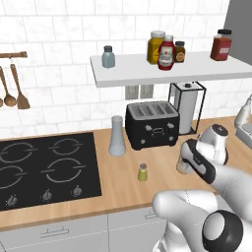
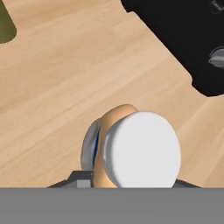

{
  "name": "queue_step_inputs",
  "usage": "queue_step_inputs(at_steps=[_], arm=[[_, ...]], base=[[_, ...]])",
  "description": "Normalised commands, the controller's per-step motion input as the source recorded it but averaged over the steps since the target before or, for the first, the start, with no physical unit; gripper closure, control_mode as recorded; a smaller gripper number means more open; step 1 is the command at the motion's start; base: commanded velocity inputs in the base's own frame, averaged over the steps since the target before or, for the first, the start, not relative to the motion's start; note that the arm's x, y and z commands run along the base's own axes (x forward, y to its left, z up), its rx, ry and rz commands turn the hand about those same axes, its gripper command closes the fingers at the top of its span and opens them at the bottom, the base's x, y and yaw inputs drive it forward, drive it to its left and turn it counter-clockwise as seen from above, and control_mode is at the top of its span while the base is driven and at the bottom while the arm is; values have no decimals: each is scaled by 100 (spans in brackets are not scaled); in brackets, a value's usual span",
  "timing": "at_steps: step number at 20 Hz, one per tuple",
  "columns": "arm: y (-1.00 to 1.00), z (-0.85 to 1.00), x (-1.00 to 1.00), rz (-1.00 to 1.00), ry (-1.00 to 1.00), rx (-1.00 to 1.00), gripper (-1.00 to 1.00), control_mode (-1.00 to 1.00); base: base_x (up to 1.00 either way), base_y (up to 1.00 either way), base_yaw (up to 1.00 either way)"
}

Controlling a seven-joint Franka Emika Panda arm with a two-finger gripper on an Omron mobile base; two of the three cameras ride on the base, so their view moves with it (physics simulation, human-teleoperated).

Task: Put the shaker and condiment bottle from the counter next to their counterparts in the cabinet.

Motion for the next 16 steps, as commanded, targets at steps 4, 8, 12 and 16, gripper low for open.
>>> queue_step_inputs(at_steps=[4, 8, 12, 16], arm=[[0, -1, -2, 8, 0, 0, 100, -100], [0, 0, 0, 7, 0, 0, 100, -100], [0, 1, -1, 7, 0, 0, 100, -100], [0, 14, -5, 9, -1, 0, 100, -100]], base=[[0, 0, 0], [0, 0, 0], [0, 0, 0], [0, 0, 0]])
